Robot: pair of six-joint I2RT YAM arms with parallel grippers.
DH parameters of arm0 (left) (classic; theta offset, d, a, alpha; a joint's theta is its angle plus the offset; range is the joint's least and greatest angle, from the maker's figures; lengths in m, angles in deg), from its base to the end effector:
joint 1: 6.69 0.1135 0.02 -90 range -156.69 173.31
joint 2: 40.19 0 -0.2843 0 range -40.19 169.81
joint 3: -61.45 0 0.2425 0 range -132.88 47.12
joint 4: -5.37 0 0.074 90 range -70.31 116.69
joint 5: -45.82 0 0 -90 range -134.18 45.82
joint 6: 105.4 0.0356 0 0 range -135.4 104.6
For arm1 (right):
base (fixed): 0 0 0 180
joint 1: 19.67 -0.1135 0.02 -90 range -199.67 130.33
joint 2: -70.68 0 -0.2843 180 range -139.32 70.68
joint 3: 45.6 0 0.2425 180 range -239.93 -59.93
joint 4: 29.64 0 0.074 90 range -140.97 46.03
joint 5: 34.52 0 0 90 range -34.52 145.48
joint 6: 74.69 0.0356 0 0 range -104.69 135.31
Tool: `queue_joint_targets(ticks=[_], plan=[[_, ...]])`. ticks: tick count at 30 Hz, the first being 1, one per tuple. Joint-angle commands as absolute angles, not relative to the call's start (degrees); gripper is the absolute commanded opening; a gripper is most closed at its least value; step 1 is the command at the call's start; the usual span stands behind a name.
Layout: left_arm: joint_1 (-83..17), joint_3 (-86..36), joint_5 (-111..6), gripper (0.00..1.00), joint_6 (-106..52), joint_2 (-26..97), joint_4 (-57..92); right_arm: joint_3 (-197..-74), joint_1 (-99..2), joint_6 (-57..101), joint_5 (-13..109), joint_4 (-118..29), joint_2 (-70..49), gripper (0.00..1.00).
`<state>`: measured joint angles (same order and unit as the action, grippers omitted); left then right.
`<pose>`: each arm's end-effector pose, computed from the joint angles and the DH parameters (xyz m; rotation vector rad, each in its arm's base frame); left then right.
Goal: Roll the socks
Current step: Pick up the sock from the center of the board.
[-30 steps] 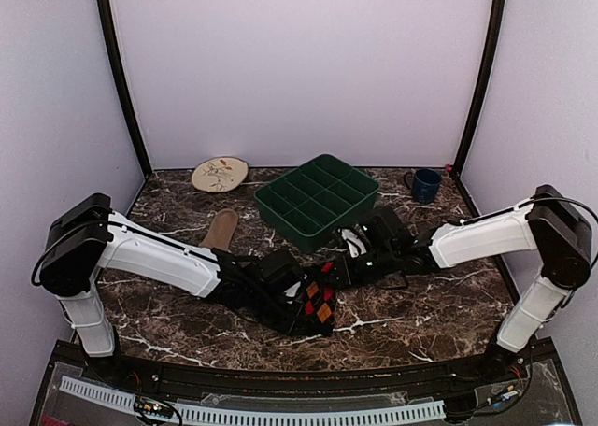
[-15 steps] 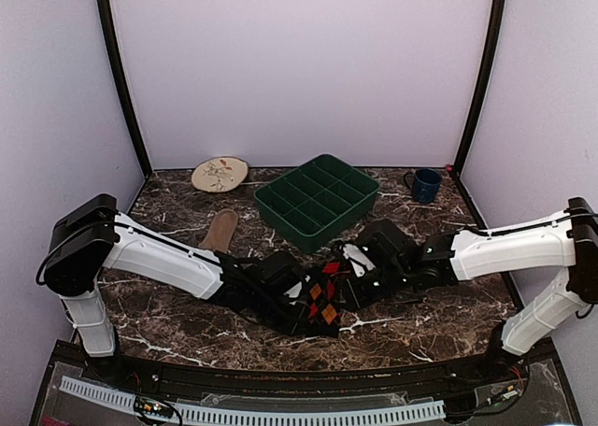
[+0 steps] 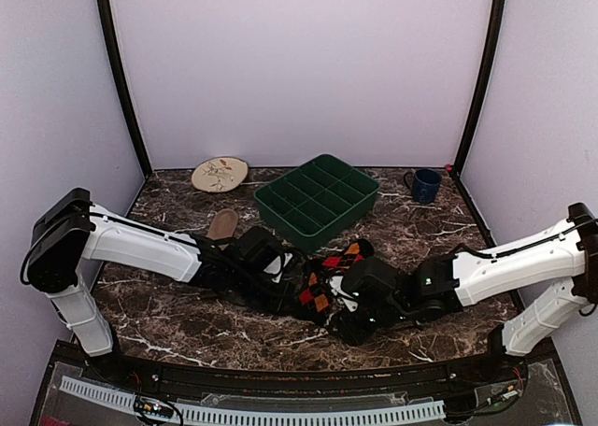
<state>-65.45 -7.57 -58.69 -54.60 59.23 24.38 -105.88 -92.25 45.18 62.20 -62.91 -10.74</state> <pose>0.1720 -0.3007 0.1889 0.5825 2.6328 -0.9766 0.0840 0.2539 0.2182 -0.9042 2.4476 0.5569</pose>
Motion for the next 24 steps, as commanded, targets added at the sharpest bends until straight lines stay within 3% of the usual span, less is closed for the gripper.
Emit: queue_joint_targets(ticks=[1, 7, 24], plan=[[-65.49, -9.49, -63.78, 0.00, -53.00, 56.52, 27.50, -109.67, -96.88, 39.68, 69.98, -62.94, -13.85, 0.47], [-65.42, -11.91, -66.21, 0.00, -52.45, 56.23, 31.06, -114.50, -102.24, 35.52, 79.99, -64.70, -18.52, 0.53], [-64.70, -12.19, -69.02, 0.00, -54.17, 54.83, 31.24, -115.92, -105.36, 35.31, 90.46, -60.51, -28.13, 0.52]])
